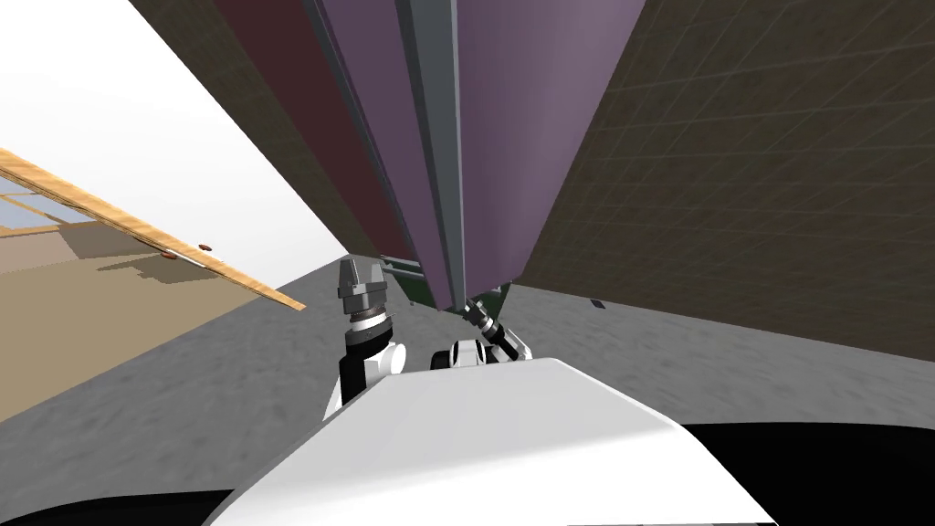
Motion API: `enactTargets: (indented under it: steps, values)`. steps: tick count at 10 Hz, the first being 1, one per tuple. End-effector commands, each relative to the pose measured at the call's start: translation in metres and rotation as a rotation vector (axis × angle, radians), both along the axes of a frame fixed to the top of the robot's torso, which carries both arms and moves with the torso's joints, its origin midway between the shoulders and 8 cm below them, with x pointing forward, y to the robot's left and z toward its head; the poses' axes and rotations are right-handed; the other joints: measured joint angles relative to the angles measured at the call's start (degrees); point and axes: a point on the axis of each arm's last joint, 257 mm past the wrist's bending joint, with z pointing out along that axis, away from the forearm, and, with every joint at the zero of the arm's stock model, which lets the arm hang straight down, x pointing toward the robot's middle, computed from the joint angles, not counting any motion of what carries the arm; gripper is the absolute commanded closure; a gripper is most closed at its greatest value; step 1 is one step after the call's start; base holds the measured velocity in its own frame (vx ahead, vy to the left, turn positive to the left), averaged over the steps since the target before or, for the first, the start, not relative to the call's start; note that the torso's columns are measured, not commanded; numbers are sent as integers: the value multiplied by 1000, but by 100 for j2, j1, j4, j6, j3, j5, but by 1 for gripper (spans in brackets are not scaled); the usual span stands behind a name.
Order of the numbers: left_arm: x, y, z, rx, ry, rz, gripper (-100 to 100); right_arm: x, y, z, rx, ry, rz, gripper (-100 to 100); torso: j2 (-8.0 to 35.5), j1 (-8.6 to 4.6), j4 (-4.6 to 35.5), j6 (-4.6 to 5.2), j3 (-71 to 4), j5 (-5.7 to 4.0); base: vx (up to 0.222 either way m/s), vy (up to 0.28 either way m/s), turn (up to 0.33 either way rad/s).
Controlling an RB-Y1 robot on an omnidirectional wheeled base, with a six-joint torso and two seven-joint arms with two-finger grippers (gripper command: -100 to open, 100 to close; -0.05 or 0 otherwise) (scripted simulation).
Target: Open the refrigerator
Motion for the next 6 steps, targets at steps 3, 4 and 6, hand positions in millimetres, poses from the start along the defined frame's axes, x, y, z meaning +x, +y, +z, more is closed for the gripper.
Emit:
enactTargets:
  steps: [3,4,6]
  values:
    - [0,0,0,0,0,0,0,-19,18,2,3,-7,114,100,-52,34,-23,-21,-30,8,-75,-202,133]
    - [0,0,0,0,0,0,0,-24,22,4,6,-11,142,100,-35,-17,-26,-8,-19,-3,-55,-280,187]
    - [0,0,0,0,0,0,0,-35,32,7,9,-17,199,100,-26,9,-12,8,-16,3,-68,-213,103]
